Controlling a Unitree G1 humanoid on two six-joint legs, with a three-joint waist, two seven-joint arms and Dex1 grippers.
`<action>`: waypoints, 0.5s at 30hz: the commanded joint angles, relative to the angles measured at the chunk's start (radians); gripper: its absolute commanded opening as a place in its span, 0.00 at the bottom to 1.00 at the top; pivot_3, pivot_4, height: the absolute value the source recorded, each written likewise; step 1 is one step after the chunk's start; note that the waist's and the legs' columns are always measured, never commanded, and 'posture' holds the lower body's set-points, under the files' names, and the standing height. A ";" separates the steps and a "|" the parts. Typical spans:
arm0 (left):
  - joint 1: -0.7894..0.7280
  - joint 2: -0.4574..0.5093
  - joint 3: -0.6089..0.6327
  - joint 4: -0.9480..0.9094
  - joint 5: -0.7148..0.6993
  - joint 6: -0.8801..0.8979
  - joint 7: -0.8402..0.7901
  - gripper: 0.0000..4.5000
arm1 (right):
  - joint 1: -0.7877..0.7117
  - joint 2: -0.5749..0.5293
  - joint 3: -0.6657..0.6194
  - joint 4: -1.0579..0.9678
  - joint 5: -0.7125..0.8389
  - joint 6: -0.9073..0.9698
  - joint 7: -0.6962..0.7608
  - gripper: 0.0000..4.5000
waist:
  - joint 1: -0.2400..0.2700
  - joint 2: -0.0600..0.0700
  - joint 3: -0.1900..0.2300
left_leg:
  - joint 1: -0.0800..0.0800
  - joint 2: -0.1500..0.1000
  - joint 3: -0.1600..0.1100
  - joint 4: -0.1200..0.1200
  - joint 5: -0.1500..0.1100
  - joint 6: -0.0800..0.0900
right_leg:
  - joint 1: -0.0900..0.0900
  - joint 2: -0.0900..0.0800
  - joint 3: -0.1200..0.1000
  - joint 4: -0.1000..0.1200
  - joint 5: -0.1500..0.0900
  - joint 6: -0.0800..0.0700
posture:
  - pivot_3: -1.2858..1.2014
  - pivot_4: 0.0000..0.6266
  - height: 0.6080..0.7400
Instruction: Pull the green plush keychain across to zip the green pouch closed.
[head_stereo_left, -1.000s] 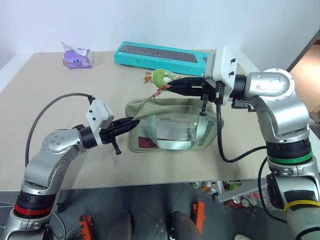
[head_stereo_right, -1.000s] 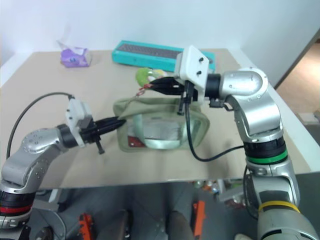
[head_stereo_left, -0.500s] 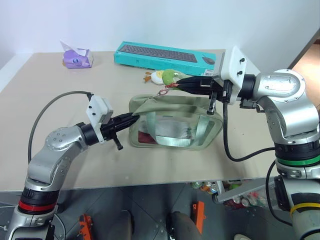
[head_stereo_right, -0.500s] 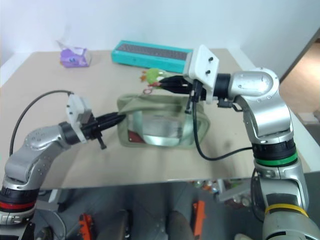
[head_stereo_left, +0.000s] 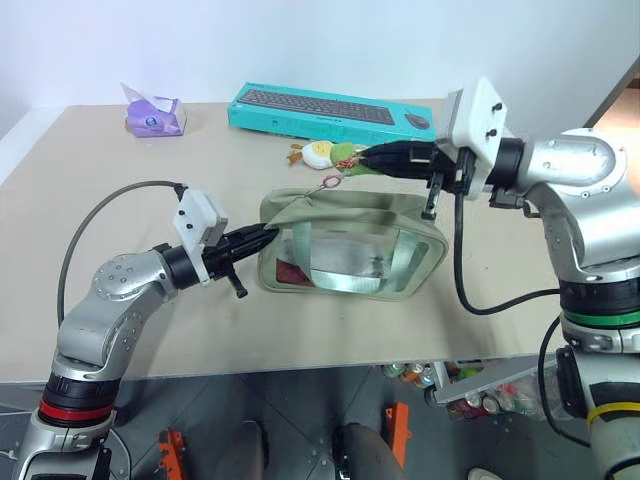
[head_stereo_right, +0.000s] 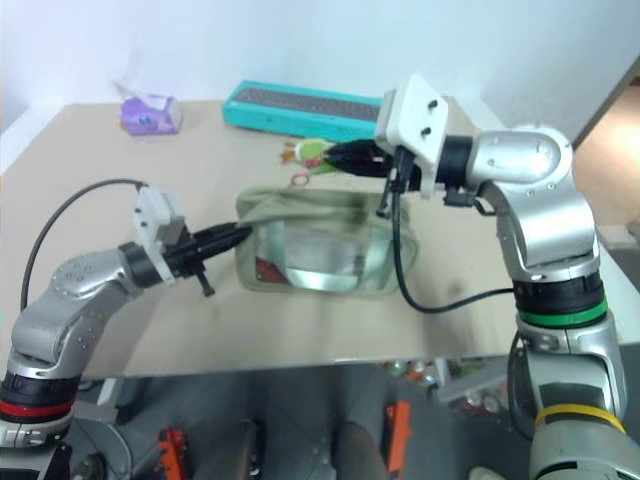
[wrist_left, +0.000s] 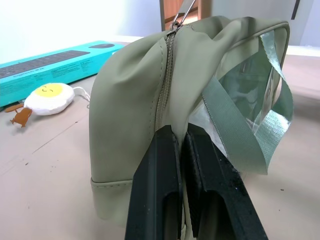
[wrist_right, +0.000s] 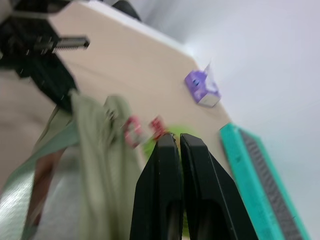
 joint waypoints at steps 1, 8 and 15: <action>0.001 0.010 -0.011 0.001 0.021 0.002 -0.003 0.00 | -0.039 -0.022 -0.057 -0.011 0.012 0.000 -0.019 0.02 | 0.000 0.000 0.000 | 0.000 0.000 0.000 0.000 0.000 0.000 | 0.000 0.000 0.000 0.000 0.000 0.000 | 0.52 0.24 1.00; -0.006 0.012 -0.012 0.007 0.032 0.006 -0.012 0.00 | -0.026 -0.020 -0.055 -0.020 0.011 0.007 -0.024 0.02 | -0.001 0.000 0.000 | 0.000 0.001 0.000 0.000 -0.001 -0.001 | 0.000 0.000 0.000 0.000 0.000 0.000 | 0.52 0.24 1.00; 0.014 0.010 -0.003 -0.030 -0.006 0.029 -0.032 0.00 | 0.030 0.030 -0.026 0.013 0.006 0.035 -0.061 0.33 | -0.001 0.000 0.000 | 0.000 0.001 0.000 0.000 0.000 -0.001 | 0.000 0.000 0.000 0.000 0.000 0.000 | 0.52 0.24 1.00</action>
